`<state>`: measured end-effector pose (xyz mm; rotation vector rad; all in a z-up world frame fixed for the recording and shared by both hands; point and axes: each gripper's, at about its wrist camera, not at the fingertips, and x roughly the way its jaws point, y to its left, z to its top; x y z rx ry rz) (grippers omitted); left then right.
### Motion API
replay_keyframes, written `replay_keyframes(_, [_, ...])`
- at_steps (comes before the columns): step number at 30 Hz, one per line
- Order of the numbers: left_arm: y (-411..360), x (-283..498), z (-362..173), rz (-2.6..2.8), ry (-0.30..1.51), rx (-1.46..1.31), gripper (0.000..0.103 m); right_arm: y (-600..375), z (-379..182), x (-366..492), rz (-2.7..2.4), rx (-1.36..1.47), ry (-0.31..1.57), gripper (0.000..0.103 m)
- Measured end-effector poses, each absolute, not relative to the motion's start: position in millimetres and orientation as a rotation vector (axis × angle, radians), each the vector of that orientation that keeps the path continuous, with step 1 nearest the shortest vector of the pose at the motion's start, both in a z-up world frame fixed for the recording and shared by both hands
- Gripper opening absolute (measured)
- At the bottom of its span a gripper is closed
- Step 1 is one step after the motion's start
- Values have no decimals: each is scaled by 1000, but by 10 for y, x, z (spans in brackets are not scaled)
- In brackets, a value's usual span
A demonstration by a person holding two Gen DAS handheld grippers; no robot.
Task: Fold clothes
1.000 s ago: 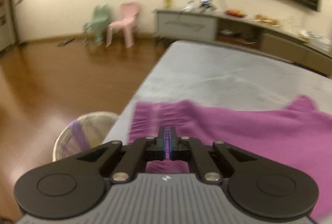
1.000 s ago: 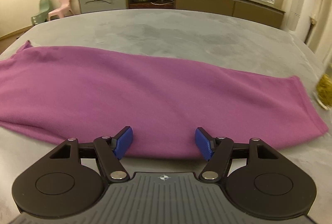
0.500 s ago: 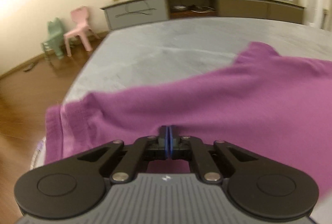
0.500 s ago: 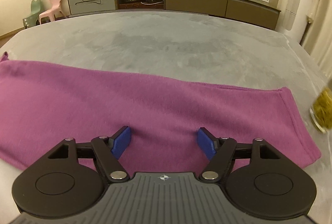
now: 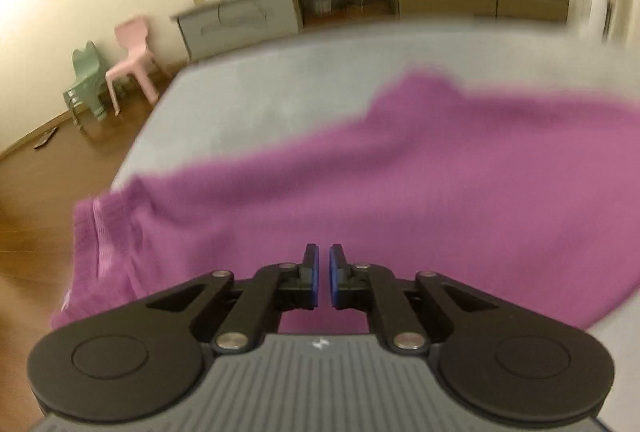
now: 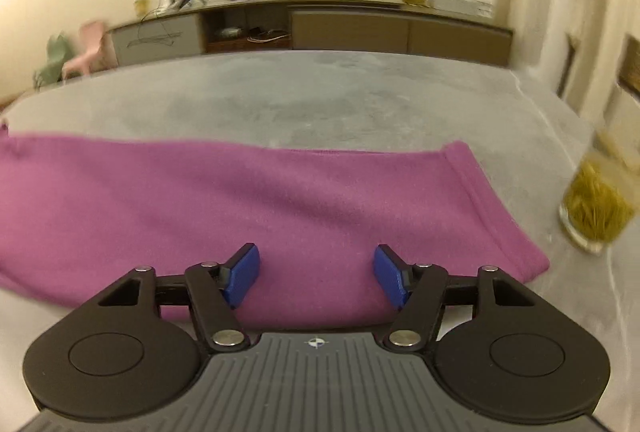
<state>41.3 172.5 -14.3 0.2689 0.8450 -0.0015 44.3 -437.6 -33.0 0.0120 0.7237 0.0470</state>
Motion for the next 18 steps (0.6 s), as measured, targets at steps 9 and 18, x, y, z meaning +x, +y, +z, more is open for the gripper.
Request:
replay_keyframes(9, [1156,279,-91,-145,798,315,9,-4446,-297,595,-25,-12,708,61])
replay_keyframes(18, [1582,8,-4,19,795,230,12,-4597,-267,491,-52,51,677,60])
